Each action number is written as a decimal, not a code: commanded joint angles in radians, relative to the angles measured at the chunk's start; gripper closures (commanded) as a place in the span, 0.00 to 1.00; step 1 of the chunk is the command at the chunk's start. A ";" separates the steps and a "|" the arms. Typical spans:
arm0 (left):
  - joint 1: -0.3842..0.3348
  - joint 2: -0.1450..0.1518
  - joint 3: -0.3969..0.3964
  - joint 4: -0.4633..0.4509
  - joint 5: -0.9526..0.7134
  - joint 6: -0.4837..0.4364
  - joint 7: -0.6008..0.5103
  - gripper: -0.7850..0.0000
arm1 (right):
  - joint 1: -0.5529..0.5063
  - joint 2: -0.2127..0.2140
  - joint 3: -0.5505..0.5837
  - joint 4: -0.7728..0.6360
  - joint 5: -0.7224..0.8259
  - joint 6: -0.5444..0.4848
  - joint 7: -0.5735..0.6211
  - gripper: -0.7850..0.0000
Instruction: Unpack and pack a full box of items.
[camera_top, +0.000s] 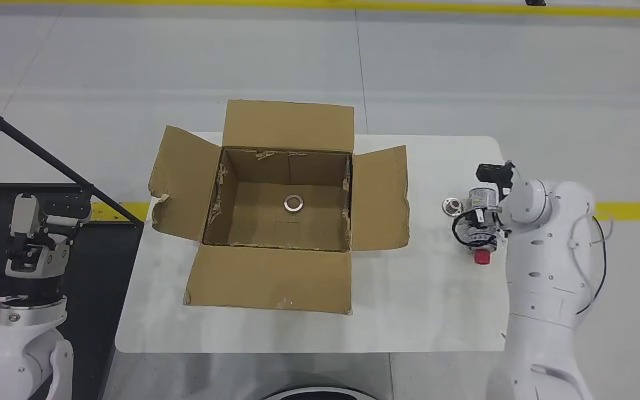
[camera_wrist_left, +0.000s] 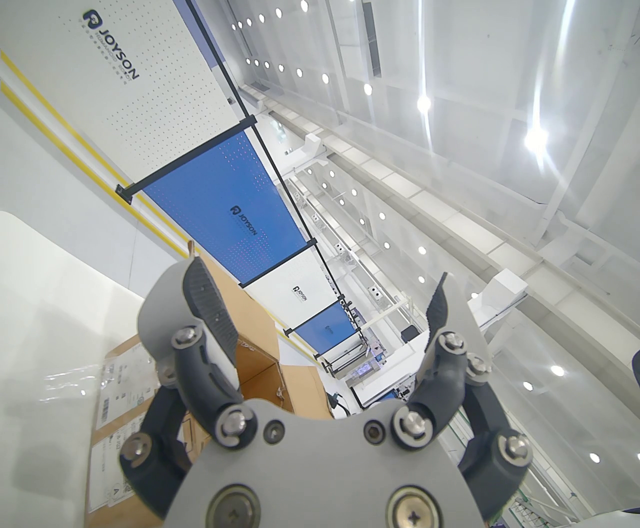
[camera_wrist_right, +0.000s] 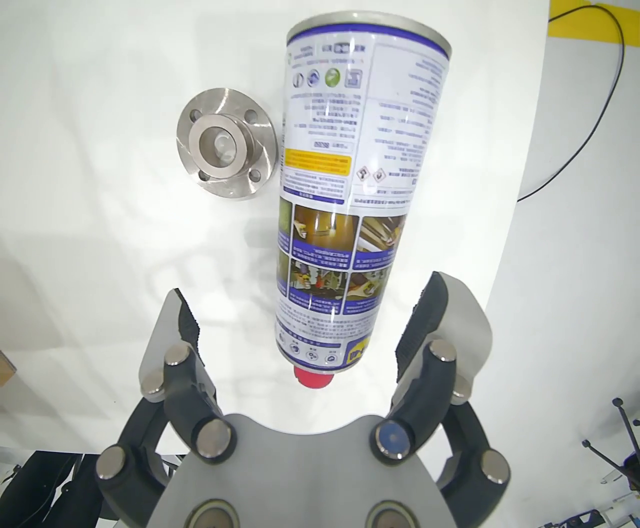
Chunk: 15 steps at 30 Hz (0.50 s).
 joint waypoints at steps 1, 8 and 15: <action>0.000 0.000 0.000 0.000 0.000 0.000 0.000 0.00 | 0.001 0.003 -0.006 -0.007 0.001 0.002 0.000 0.00; 0.000 0.000 0.000 0.000 0.000 0.000 0.000 0.00 | -0.003 0.011 -0.033 -0.037 0.017 0.015 0.000 0.00; -0.002 0.000 -0.002 0.000 0.011 0.016 0.009 0.00 | -0.056 0.013 -0.077 -0.266 0.056 0.038 0.000 0.00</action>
